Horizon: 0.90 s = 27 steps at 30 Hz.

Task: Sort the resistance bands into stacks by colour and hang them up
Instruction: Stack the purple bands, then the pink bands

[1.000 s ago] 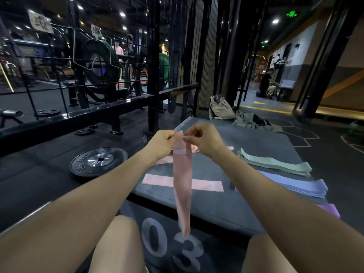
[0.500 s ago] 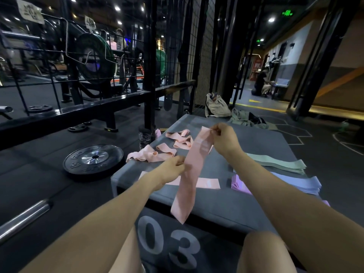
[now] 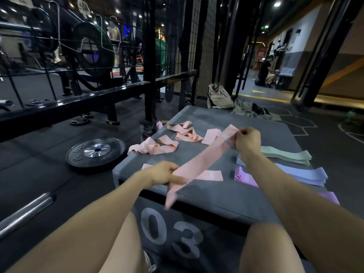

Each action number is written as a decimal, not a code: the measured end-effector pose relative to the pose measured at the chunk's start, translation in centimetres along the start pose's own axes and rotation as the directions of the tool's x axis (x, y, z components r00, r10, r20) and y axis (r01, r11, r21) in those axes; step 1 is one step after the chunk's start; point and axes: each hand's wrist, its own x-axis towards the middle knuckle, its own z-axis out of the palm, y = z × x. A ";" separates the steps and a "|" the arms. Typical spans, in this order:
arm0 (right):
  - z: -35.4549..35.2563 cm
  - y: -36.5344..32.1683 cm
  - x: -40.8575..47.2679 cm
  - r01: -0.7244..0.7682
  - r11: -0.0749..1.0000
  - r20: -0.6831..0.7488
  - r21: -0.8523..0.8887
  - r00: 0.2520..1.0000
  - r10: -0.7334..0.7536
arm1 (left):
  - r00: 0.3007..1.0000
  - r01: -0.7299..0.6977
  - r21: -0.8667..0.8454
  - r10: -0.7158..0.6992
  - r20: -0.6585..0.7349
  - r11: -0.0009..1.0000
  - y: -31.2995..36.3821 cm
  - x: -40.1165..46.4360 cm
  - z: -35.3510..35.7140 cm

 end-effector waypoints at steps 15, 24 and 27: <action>2.5 7.7 -0.8 -0.189 0.954 0.032 -0.233 0.979 0.202 | 0.680 -0.111 -0.572 -0.358 -0.640 0.813 -5.6 2.6 -5.1; 4.1 11.2 -0.4 -0.096 0.901 0.062 -0.423 0.989 0.134 | 0.545 0.119 -0.237 -0.263 -0.796 0.964 -9.4 6.5 -5.6; 4.2 12.1 -0.7 -0.042 0.881 0.098 -0.472 0.990 0.100 | 0.551 0.195 -0.118 -0.208 -0.808 0.974 -10.1 6.7 -5.2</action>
